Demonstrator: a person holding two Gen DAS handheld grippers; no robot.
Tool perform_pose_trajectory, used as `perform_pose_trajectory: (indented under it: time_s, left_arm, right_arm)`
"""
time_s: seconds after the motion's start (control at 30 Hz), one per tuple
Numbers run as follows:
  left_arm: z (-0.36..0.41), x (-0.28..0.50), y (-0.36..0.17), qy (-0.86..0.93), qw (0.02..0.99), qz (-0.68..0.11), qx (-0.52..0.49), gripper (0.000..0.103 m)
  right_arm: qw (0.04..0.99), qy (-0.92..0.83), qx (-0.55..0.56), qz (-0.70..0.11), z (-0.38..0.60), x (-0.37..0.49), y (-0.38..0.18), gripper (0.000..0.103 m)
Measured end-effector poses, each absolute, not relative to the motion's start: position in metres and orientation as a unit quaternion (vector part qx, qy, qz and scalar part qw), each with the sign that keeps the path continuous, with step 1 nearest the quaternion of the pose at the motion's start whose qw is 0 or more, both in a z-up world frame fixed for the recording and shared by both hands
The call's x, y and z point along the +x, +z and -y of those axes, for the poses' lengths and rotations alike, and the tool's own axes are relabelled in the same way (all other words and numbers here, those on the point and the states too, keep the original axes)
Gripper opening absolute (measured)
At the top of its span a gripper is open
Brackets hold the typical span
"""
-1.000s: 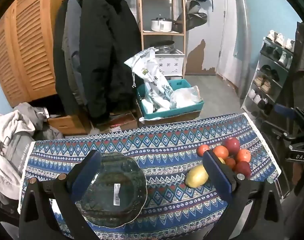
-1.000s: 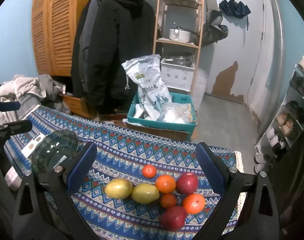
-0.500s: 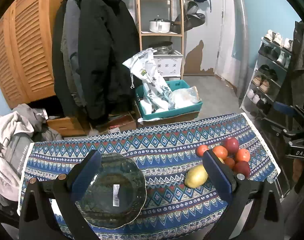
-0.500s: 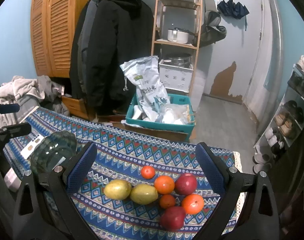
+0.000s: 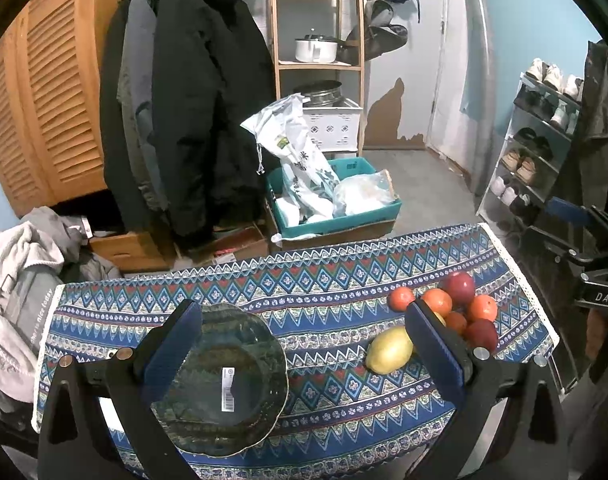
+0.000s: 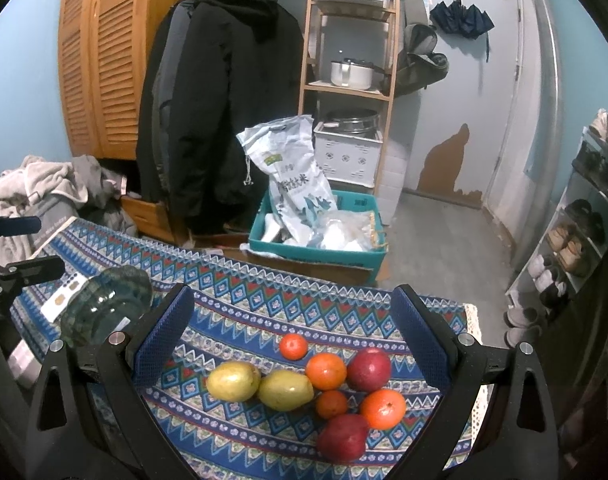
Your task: Organize fruits
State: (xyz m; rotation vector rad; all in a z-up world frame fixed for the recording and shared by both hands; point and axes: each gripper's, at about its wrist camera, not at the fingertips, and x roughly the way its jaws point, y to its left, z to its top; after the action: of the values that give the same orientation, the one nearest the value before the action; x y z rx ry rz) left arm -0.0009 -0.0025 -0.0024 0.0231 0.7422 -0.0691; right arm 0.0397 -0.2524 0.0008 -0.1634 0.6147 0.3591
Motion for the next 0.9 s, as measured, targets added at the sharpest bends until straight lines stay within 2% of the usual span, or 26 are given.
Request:
perform_pose_trajectory:
  time_s: [0.9]
  left_arm:
    - [0.005, -0.0005, -0.0037, -0.035, 0.931, -0.364, 0.011, 0.102]
  right_arm:
    - [0.932, 0.18, -0.081, -0.303, 0.2477, 0.0365, -0.0055, 0.097]
